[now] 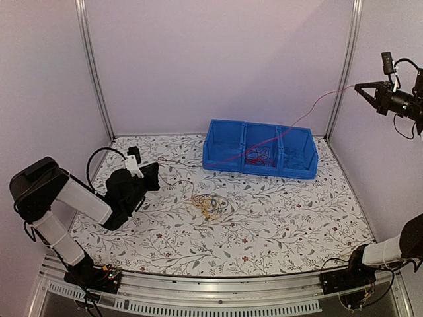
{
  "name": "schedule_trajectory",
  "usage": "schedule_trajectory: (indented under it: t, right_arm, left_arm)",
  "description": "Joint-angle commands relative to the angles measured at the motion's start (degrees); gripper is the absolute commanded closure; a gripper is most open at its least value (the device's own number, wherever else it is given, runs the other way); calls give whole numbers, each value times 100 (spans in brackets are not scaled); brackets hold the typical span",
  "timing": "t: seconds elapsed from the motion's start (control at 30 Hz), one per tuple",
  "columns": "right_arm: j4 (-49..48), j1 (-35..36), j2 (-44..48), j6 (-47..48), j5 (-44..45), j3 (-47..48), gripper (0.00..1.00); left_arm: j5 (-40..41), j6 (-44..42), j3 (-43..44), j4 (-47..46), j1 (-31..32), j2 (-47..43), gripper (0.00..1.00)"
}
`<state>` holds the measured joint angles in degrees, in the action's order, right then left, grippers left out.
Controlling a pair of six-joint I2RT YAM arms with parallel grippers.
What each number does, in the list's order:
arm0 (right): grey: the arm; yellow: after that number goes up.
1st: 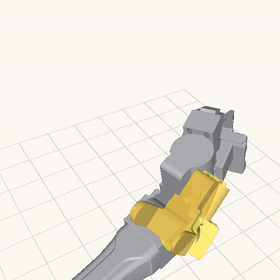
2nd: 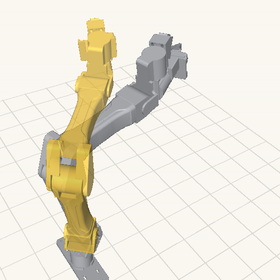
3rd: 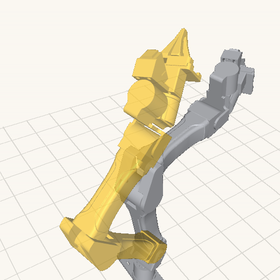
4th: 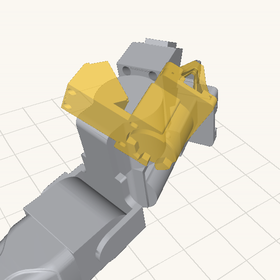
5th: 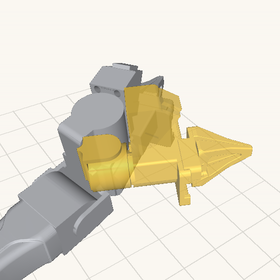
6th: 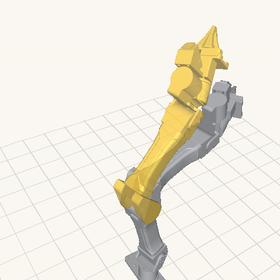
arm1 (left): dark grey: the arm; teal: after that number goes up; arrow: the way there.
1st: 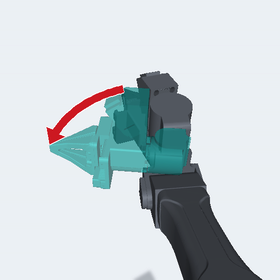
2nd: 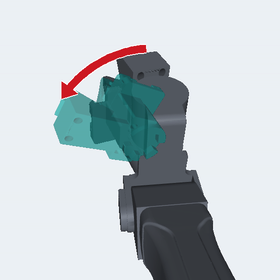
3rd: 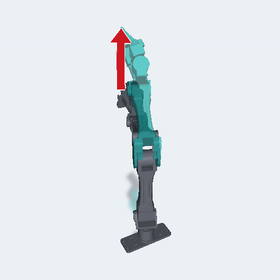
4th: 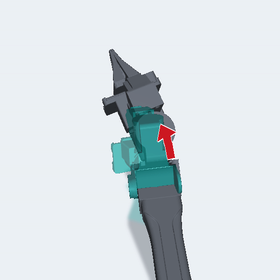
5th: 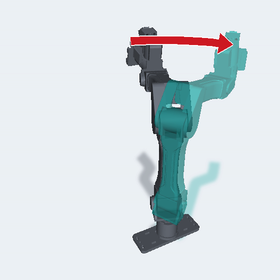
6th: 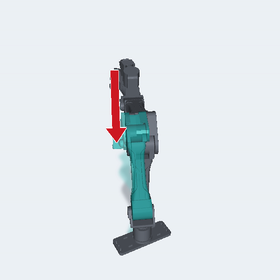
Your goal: Untangle the cables
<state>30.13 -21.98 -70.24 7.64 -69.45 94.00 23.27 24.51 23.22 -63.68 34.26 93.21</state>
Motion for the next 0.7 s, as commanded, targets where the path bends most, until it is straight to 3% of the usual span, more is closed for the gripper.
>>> schedule_trajectory:
  t: [0.0, 0.1, 0.2, 0.37, 0.47, 0.57, 0.67]
  right_arm:
    - [1225, -35, 505, 1908, 1155, -1372, 99]
    - [1989, -2, 770, 3316, 1603, -2246, 72]
    - [2413, 254, 932, 4178, 1970, -2621, 62]
    - [2023, 1139, 1046, 3875, 2015, -2685, 41]
    - [1860, 1428, 710, 3499, 1473, -2373, 42]
    - [1503, 2245, 117, 3278, 1765, -2275, 46]
    - [1063, 3074, -442, 3178, 2178, -2357, 51]
  left_arm:
    - [-1973, -314, -106, -1581, -63, -364, 95]
    - [-2887, -196, 84, -1545, -56, -480, 96]
    - [-3369, -89, 278, -1458, -21, -544, 97]
    - [-3619, -14, 429, -1179, 47, -590, 100]
    - [-3834, 60, 569, -890, 150, -567, 100]
    - [-3550, 58, 626, -203, 310, -753, 99]
    - [-2785, 311, 929, 1691, 422, -1125, 86]
